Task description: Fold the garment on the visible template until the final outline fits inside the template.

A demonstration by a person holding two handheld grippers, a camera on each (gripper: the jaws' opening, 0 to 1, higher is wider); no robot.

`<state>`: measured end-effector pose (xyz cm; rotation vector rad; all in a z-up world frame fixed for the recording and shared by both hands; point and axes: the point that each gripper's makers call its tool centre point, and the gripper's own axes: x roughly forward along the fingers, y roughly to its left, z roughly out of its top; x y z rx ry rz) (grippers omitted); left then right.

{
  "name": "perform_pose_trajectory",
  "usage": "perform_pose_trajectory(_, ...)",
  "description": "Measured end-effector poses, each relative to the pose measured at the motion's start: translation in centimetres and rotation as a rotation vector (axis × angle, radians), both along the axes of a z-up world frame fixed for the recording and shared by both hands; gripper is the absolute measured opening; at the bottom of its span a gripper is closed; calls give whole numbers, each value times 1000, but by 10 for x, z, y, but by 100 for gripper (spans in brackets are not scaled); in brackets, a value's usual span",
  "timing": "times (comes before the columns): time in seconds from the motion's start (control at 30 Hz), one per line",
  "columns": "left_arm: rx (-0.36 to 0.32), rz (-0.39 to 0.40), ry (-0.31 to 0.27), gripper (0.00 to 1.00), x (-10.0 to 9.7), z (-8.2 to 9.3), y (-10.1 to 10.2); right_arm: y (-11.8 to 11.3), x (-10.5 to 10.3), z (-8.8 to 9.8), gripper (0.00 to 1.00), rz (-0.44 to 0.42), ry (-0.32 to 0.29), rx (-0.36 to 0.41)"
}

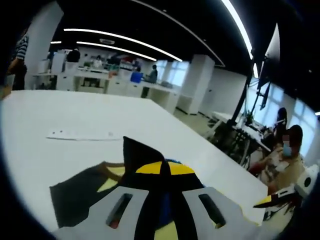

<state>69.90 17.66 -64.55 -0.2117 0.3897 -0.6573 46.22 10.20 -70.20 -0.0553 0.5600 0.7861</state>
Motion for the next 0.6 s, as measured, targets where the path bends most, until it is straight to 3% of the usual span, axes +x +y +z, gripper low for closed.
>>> perform_pose_trajectory(0.6,-76,-76,9,0,-9,-1,-38,-6,2,-5,99,-16,9,-5)
